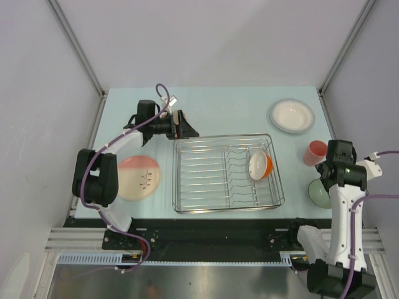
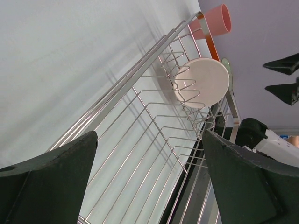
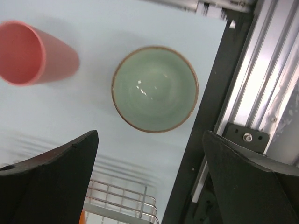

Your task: Load the mixed dishes into the dish rack

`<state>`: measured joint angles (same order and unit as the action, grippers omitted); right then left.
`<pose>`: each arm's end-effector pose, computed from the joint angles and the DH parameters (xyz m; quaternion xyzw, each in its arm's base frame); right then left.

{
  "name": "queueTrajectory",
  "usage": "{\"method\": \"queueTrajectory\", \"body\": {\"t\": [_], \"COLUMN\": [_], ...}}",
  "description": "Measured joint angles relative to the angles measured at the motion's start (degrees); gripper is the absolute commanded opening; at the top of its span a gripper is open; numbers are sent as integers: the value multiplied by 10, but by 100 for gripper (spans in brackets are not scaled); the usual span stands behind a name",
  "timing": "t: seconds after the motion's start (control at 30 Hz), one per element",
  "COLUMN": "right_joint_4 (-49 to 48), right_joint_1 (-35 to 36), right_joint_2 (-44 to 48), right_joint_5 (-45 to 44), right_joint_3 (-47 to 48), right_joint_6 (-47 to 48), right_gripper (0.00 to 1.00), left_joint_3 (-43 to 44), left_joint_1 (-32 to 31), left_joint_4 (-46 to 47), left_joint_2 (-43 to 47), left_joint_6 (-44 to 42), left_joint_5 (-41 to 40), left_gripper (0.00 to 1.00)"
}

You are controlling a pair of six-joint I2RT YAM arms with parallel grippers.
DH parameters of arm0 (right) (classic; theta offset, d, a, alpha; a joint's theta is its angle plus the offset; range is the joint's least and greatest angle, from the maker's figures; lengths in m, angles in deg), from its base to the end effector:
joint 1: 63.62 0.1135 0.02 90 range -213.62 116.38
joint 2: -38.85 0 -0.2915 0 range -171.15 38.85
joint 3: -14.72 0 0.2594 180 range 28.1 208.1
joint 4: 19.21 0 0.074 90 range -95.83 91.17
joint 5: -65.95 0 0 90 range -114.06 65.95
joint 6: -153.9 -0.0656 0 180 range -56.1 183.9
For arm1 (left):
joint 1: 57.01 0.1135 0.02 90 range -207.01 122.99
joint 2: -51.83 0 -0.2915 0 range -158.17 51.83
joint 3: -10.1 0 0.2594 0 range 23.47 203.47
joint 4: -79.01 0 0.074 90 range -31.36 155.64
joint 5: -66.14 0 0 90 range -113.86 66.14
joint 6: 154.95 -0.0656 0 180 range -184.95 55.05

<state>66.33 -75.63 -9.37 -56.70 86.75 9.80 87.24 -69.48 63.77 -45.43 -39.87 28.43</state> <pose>0.1142 -0.0605 0.3218 0.5651 0.7426 -0.1702 0.3166 0.3730 -0.1356 0.2474 0.1134 0.8149 -0.5033 0.2641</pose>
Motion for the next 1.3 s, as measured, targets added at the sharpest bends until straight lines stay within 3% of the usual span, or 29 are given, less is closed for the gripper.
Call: {"method": "queueTrajectory", "body": {"t": [0.2,0.33,0.8,1.17,1.3], "right_joint_4": [-19,-20,-40,-118,-149], "right_joint_1": [-57,-73,-82,-82,-92], "right_joint_2": [-69,-73,-75,-99,-104], "right_joint_5": [98,119,123,104,99], "right_joint_3": [-90,-110,-129,-191,-205], "right_joint_6": [22,23,-10,-63,-61], "right_gripper": [100,100,99,99,95], "left_joint_3": [19,23,73,152,152], "left_joint_1": [1,4,19,35,35], "left_joint_4": [-5,-9,-39,-118,-132], "left_joint_2": [-6,-13,-48,-64,-63], "left_joint_6": [-11,-12,-12,-37,-37], "left_joint_5": [0,0,5,1,-6], "left_gripper": [100,100,100,100,100]}}
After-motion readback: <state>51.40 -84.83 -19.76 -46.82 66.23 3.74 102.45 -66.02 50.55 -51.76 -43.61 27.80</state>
